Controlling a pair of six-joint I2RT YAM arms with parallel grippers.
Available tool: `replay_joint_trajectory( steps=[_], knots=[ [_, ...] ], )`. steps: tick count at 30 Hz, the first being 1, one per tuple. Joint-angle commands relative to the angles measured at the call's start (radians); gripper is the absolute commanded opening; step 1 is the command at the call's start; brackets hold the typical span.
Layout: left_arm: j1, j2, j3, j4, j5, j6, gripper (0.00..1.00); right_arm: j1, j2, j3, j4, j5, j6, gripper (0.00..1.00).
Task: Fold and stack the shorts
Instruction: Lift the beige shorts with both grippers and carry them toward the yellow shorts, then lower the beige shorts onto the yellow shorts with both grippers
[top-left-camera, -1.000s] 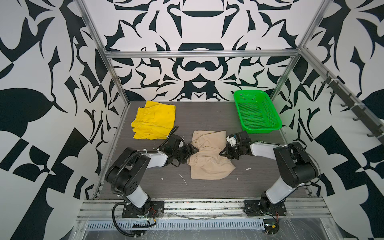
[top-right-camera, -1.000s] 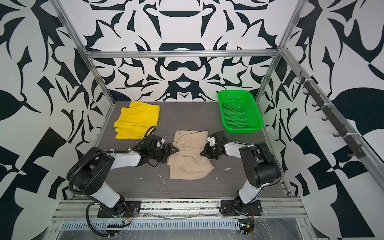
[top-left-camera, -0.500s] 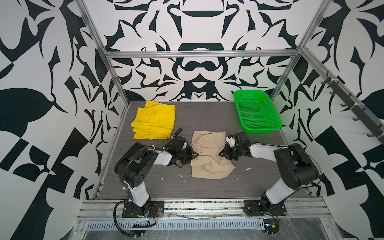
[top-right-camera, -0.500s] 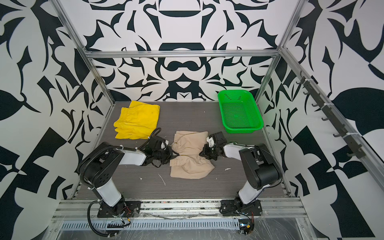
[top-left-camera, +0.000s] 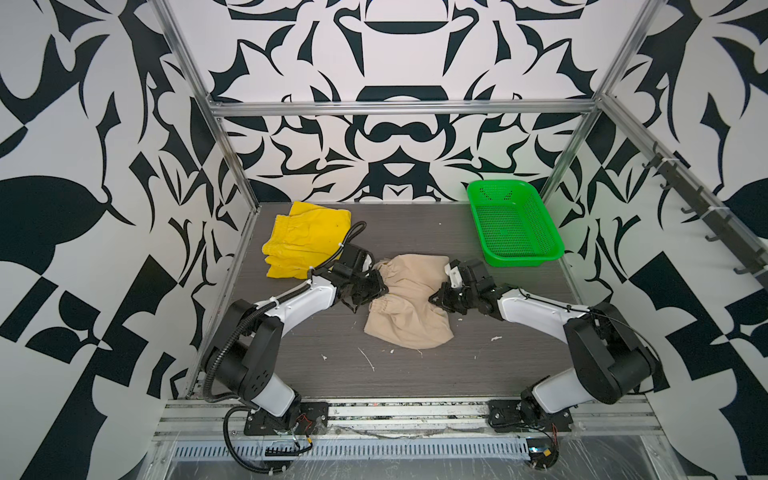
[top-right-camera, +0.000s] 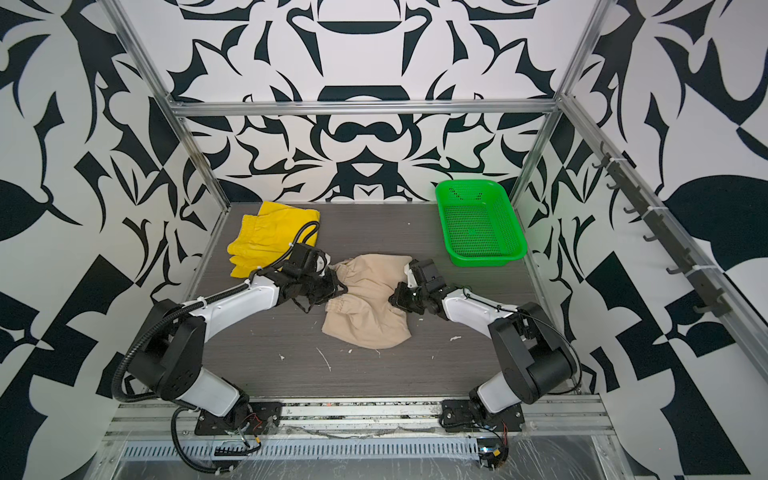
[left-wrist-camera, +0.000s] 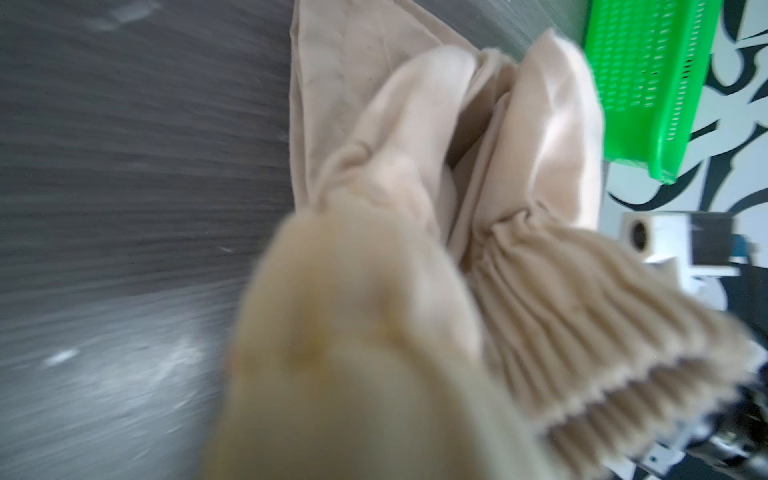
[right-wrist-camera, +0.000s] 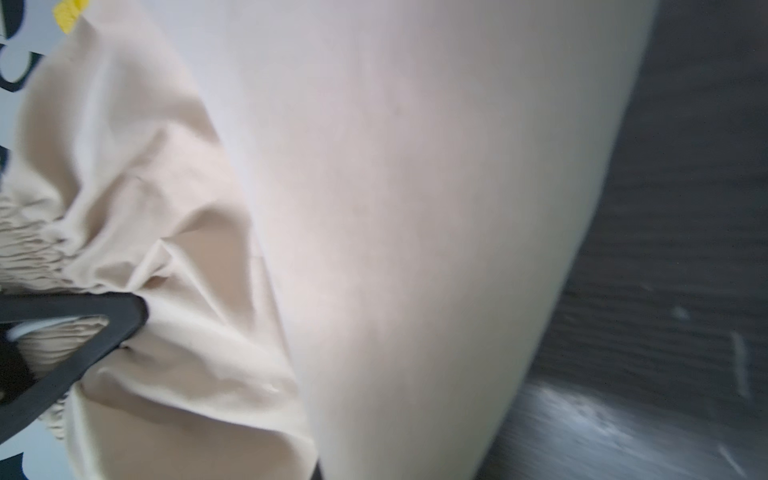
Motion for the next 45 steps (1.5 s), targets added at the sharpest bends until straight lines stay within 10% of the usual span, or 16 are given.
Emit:
replay_joint_trajectory(
  steps=[1, 19, 45],
  knots=[
    [0.07, -0.042, 0.085, -0.214, -0.077, 0.149, 0.0, 0.033, 0.029, 0.072, 0.058, 0.123, 0.062, 0.02],
    [0.418, 0.101, 0.601, -0.586, -0.158, 0.517, 0.0, 0.188, 0.439, 0.691, 0.093, 0.145, 0.135, 0.02],
    [0.655, 0.597, 1.262, -0.72, -0.147, 0.673, 0.0, 0.209, 1.158, 1.583, 0.223, -0.073, 0.236, 0.02]
  ],
)
